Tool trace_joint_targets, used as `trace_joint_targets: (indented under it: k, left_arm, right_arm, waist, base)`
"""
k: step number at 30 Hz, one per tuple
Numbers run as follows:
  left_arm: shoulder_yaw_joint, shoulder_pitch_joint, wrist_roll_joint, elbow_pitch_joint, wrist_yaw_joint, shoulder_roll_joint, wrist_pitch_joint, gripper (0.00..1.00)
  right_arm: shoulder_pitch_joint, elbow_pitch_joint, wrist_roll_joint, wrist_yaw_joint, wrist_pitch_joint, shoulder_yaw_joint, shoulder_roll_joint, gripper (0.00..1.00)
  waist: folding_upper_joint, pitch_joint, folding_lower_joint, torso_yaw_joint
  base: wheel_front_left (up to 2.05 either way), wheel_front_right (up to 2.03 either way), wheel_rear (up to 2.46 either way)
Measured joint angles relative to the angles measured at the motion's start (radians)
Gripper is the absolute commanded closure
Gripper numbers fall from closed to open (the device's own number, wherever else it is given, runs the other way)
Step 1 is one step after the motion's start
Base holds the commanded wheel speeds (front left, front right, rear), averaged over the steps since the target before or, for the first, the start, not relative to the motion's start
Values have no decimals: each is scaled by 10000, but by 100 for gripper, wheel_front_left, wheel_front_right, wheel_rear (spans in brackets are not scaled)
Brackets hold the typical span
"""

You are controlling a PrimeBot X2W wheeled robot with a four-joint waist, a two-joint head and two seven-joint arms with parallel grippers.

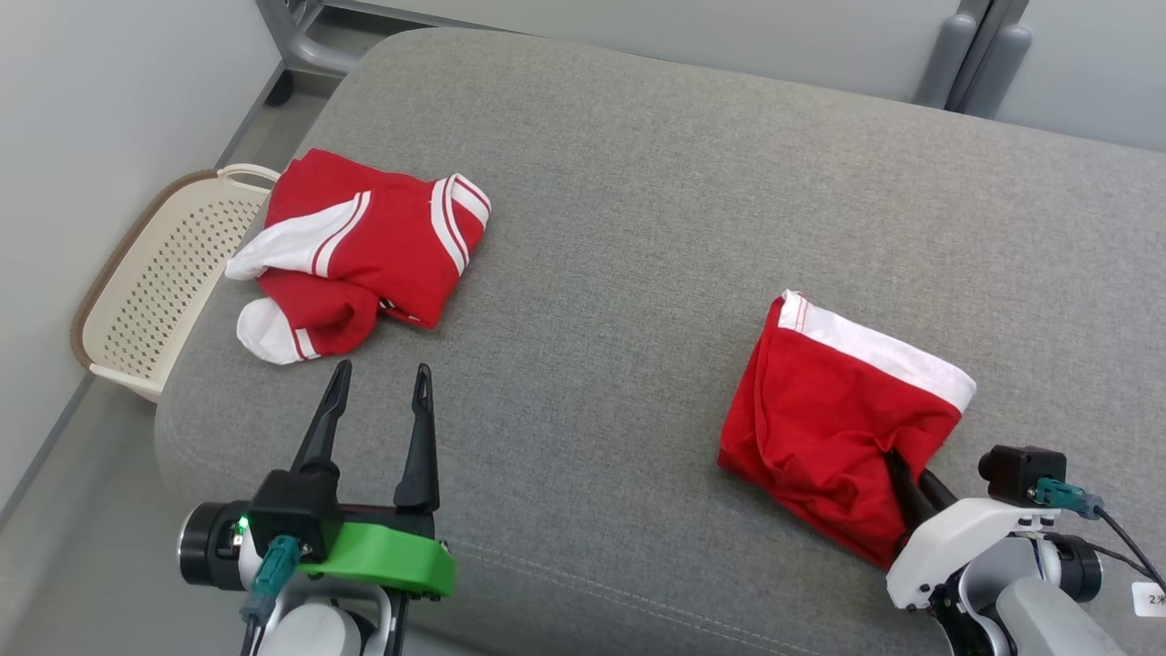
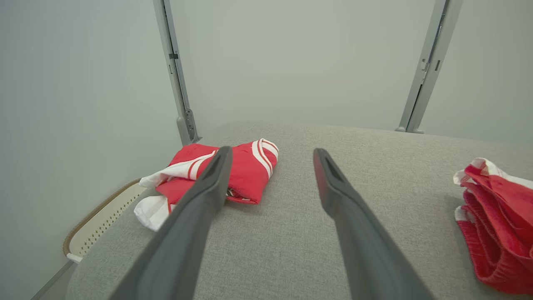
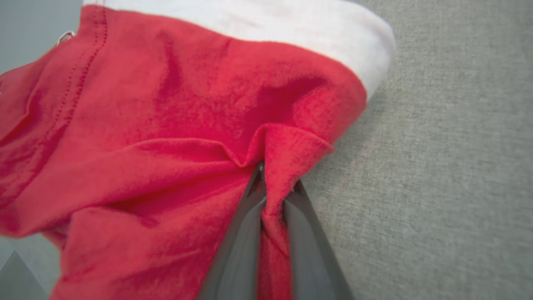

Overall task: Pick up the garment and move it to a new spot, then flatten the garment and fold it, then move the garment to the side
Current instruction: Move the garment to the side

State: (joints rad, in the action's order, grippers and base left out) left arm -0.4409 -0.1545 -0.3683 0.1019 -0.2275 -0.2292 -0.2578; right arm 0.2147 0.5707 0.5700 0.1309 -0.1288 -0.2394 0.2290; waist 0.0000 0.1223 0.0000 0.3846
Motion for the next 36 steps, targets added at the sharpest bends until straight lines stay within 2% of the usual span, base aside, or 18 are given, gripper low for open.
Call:
trace_joint_targets:
  k: [4,9,22,29,36]
  left_arm:
    - [42,4,0,-4,38,25,-4,0]
    - [84,0,33,-46,88,-8,-19,0]
    - [265,-299,69,-261,29,-188,13,0]
    - [169,-718,111,-384,65,-230,121,0]
    - [-174,-1369,355,-522,265,-219,309,0]
  right_arm:
    - [67,56,-207,0,-267,-123,96,100]
    - [12,-105,-554,4,-522,-205,171,100]
    - [-388,-1197,-1448,4,-713,221,844,100]
    - [-111,-1298,-1952,4,-711,671,1685,100]
    - [1882,-539,-2466,6,-729,226,2765,100]
  waist:
    - [0,39,0,-136]
    - [0,58,0,-638]
    - [0,299,0,-2838]
    - [0,681,0,-3908]
    - [0,1515,0,-4289]
  base:
    - [0,0,0]
    - [0,0,0]
    - [0,0,0]
    - [0,0,0]
    - [0,0,0]
